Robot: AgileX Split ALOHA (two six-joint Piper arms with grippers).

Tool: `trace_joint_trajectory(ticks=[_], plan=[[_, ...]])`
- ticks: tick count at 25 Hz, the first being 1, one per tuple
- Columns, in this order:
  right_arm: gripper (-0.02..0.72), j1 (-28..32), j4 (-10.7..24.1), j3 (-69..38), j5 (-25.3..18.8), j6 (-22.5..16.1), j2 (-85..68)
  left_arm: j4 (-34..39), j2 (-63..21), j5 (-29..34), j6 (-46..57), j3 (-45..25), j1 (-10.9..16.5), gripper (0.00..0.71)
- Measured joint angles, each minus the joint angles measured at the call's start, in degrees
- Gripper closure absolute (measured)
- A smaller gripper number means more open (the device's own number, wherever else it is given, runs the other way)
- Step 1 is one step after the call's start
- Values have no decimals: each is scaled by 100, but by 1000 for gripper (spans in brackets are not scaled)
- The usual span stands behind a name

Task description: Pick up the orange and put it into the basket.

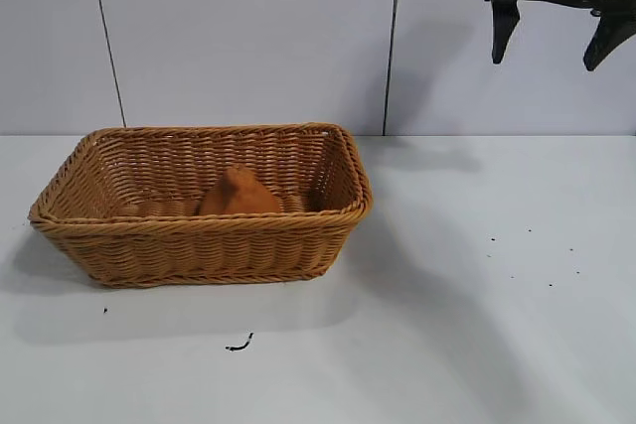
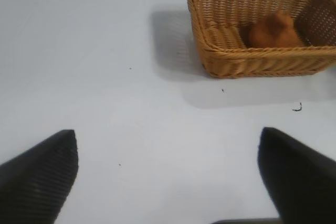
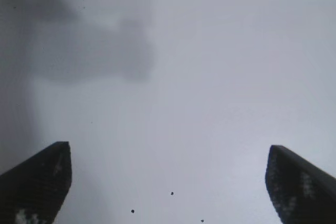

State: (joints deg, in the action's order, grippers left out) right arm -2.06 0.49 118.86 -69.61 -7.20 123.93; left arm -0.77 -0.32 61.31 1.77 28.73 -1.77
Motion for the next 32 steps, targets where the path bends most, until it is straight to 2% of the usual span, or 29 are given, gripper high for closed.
trace_joint_trajectory(ticks=[7,14,15,16,23,28,32], plan=[[10,0,-4,-1937,4,160,-1431,0,0,0,0,0,0,44],[10,0,-10,-4464,-2,333,-3544,0,0,0,0,0,0,44],[10,0,-10,-4464,-2,333,-3544,0,0,0,0,0,0,44],[10,0,-49,-5142,-2,391,-4157,0,0,0,0,0,0,44],[10,0,-49,-7409,10,558,-6497,0,0,0,0,0,0,44],[10,0,-49,-8540,618,678,-8341,0,0,0,0,0,0,44],[10,0,-49,-9021,1007,720,-9744,0,0,0,0,0,0,44]])
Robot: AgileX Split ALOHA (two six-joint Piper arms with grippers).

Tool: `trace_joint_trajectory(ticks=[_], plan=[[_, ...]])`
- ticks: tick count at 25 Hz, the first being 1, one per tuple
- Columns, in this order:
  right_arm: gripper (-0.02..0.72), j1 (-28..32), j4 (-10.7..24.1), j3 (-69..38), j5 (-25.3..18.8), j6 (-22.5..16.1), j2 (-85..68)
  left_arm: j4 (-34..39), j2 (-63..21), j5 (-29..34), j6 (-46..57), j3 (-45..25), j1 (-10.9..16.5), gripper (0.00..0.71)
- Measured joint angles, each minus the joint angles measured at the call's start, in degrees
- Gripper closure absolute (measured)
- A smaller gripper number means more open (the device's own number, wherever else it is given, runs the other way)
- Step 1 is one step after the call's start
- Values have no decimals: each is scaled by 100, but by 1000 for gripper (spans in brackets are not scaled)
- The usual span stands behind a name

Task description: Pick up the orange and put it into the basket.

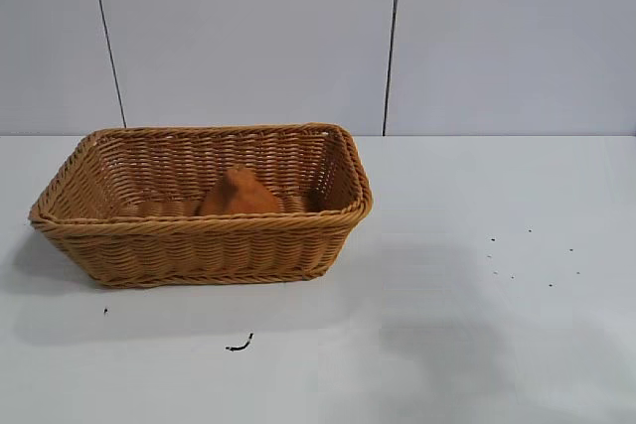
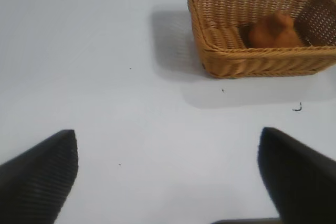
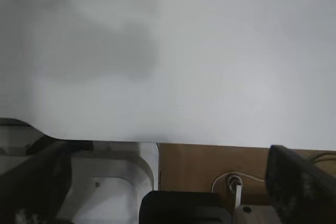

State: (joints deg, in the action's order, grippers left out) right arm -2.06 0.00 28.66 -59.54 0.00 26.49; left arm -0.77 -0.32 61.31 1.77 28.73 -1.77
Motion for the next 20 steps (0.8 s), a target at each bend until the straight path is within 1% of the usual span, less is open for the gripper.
trace_joint_trajectory(ticks=[4,10,20], plan=[[10,0,0,-31,110,0,-1131,0,0,0,0,0,0,44],[10,0,0,-37,126,0,-2518,0,0,0,0,0,0,44],[10,0,0,-48,120,0,-2670,0,0,0,0,0,0,44]])
